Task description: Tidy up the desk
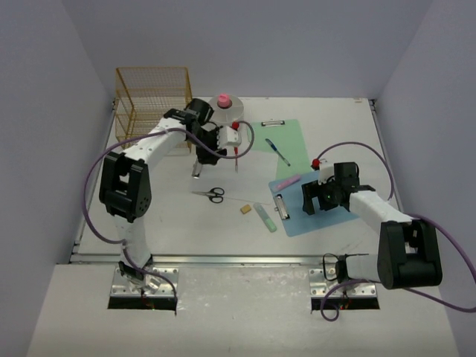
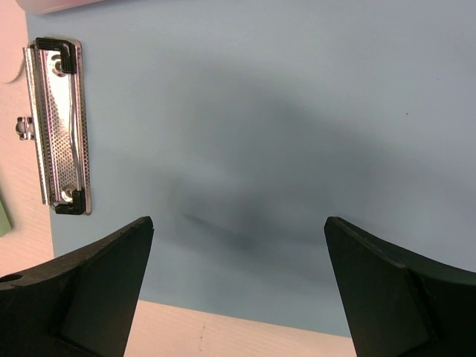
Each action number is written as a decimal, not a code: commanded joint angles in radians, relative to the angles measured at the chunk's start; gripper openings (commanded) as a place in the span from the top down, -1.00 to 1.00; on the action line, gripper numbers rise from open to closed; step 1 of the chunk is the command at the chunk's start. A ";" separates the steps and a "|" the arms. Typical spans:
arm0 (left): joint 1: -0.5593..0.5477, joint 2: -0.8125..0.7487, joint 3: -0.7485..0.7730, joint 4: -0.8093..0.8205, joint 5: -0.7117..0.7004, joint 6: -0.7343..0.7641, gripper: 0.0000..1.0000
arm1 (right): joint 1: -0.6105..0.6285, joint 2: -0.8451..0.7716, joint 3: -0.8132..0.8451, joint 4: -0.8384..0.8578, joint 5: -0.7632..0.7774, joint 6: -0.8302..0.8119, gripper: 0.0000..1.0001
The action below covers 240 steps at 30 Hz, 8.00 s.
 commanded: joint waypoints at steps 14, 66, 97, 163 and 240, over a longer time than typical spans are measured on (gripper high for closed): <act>-0.147 0.139 -0.106 -0.147 -0.194 0.102 0.16 | -0.004 0.030 0.041 0.000 -0.018 -0.011 -0.97; -0.165 -0.028 0.076 -0.199 -0.006 -0.185 1.00 | -0.004 0.067 0.052 -0.004 -0.027 -0.004 -0.97; 0.031 0.264 0.031 1.698 -0.511 -1.002 1.00 | -0.004 0.114 0.060 -0.010 -0.014 0.003 -0.97; -0.033 0.471 0.178 1.487 -0.972 -0.683 1.00 | -0.011 0.109 0.057 -0.029 -0.038 -0.018 -0.97; -0.141 0.579 0.383 0.288 -0.627 -1.196 0.18 | -0.030 0.097 0.092 -0.070 -0.075 0.041 -0.97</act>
